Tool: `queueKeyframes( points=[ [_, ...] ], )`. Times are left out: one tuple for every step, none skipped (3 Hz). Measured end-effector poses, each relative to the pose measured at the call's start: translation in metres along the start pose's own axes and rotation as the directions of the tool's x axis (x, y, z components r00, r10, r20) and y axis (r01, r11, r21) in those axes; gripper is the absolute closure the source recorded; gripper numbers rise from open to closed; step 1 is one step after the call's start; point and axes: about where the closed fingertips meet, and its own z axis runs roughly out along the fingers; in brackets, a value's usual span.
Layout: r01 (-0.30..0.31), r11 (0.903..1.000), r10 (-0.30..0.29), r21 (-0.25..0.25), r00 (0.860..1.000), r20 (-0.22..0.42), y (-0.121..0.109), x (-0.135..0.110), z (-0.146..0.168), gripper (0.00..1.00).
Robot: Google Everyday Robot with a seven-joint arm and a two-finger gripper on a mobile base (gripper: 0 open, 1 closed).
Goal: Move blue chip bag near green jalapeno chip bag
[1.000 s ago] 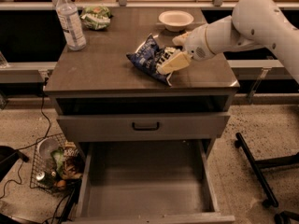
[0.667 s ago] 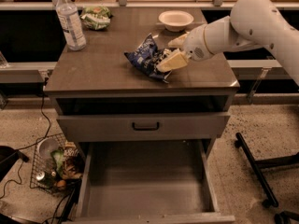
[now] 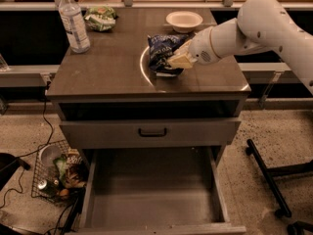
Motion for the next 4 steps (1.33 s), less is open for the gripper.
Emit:
queueKeyframes(
  points=[
    [0.000,1.0000,0.000,0.000,1.000,0.000,0.000,0.000,0.000,1.00],
    [0.022,0.9997,-0.022,0.010,1.000,-0.013,-0.002,-0.011,-0.001,1.00],
    [0.097,0.9930,-0.093,0.068,0.994,-0.054,-0.015,-0.050,-0.012,1.00],
    [0.153,0.9774,-0.143,0.146,0.987,-0.075,-0.043,-0.094,-0.015,1.00]
  ],
)
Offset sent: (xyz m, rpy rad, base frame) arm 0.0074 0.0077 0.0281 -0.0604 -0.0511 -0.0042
